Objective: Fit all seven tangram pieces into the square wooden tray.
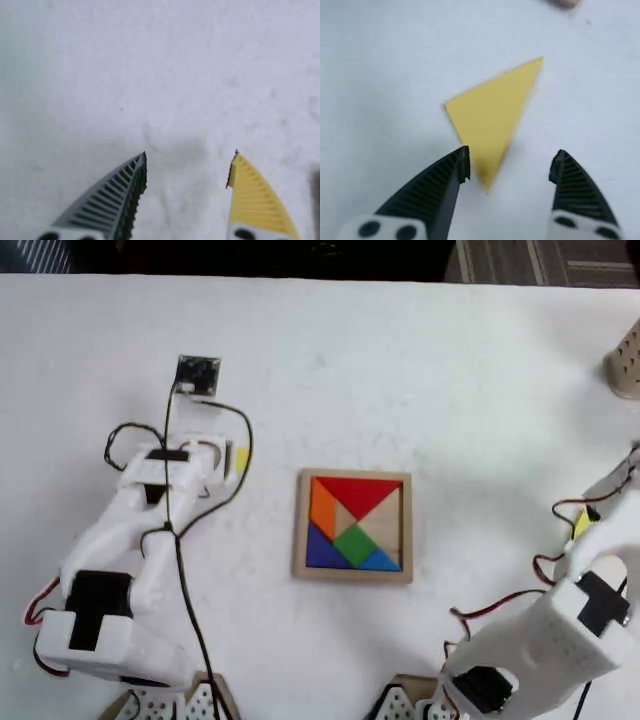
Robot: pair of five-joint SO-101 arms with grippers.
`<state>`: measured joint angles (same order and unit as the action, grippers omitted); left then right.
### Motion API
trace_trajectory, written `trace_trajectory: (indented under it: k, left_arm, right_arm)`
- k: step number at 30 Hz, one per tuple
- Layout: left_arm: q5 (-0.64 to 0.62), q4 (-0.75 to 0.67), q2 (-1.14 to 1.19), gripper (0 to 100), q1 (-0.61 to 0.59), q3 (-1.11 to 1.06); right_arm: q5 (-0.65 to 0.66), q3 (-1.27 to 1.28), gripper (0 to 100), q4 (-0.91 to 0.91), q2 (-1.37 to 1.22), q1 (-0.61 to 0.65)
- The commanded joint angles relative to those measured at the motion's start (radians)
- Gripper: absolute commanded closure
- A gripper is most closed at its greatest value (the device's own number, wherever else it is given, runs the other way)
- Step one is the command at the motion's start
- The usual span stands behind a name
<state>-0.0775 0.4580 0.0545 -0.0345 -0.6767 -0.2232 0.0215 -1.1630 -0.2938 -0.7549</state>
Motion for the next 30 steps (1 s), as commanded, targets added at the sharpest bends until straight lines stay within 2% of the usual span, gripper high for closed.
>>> trace_trajectory:
  k: [1, 7, 15, 20, 30]
  left_arm:
    - [0.015, 0.015, -0.051, 71, -0.01, 0.032]
    - [0.015, 0.015, -0.051, 71, -0.01, 0.031]
    - [0.017, 0.015, -0.051, 71, -0.01, 0.031]
    - [0.083, 0.017, -0.051, 71, -0.01, 0.031]
    - [0.081, 0.017, -0.051, 71, -0.01, 0.031]
  right_arm:
    - [-0.107, 0.071, 74.5, 0.14, 0.051, 0.004]
    - [-0.172, 0.086, 67.8, 0.183, -0.015, 0.068]
    - [-0.244, -0.012, 67.4, 0.183, -0.094, 0.073]
    - [-0.261, -0.095, 67.4, 0.18, -0.168, 0.073]
    - [-0.262, -0.319, 67.3, -0.039, -0.197, 0.073]
